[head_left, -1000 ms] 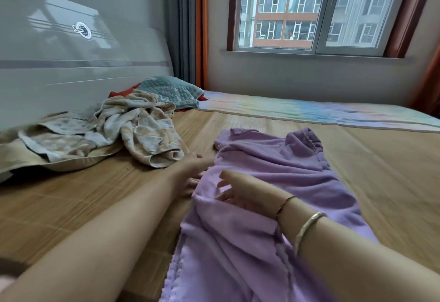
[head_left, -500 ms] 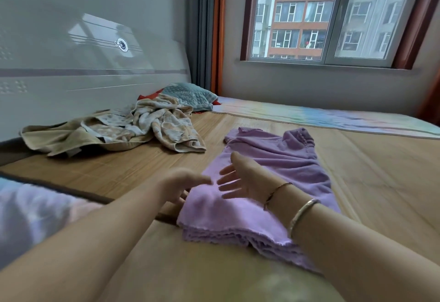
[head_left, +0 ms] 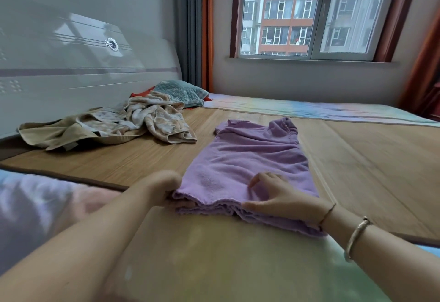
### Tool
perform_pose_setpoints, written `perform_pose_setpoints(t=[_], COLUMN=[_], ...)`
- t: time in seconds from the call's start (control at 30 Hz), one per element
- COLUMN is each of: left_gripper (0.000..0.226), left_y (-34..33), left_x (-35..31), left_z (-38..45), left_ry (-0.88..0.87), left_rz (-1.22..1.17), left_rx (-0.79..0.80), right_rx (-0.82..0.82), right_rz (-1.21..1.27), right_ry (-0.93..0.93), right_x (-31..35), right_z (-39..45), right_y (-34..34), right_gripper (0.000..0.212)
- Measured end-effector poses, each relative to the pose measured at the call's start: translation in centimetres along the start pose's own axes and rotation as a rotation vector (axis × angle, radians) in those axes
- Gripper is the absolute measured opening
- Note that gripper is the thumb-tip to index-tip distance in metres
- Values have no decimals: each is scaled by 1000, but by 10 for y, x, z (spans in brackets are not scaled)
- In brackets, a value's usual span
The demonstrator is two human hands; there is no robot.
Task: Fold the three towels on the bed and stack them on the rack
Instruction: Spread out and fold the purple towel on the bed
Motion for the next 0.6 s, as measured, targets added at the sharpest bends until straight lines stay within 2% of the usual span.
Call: perform_pose_setpoints(t=[0.07, 0.13, 0.2, 0.27, 0.37, 0.43, 0.47, 0.53, 0.6], left_gripper=[20, 28, 28, 23, 26, 28, 28, 26, 46], left_y=[-5, -6, -7, -4, 15, 31, 37, 45, 43], left_x=[0, 1, 1, -2, -17, -19, -17, -7, 2], left_z=[-9, -13, -11, -12, -18, -22, -22, -15, -9], left_ry=[-19, -35, -48, -90, -172, -177, -172, -145, -127], left_rz=[112, 246, 372, 437, 341, 270, 247, 155, 47], left_rx=[56, 64, 21, -59, -122, -134, -155, -203, -197], right_rx=[37, 22, 14, -21, -155, -212, -197, -62, 46], right_rz=[-17, -60, -124, -217, -342, -346, -326, -204, -20], right_ry=[45, 71, 72, 80, 125, 150, 159, 130, 44], right_x=[5, 7, 9, 10, 19, 27, 29, 30, 26], right_z=[-10, -15, -18, -19, -21, -24, -25, -25, -24], right_y=[-6, -9, -9, -5, 11, 18, 18, 10, 4], right_gripper=[54, 58, 62, 51, 26, 22, 22, 23, 31])
Point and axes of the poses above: each hand's wrist, its own z-axis towards the middle knuckle, its own y-axis out of the back of the hand, x = y × z, the point moved 7 cm from there along z, towards the middle knuckle, and after that the axes turned 3 degrees about -x, right-handed, at the moved point
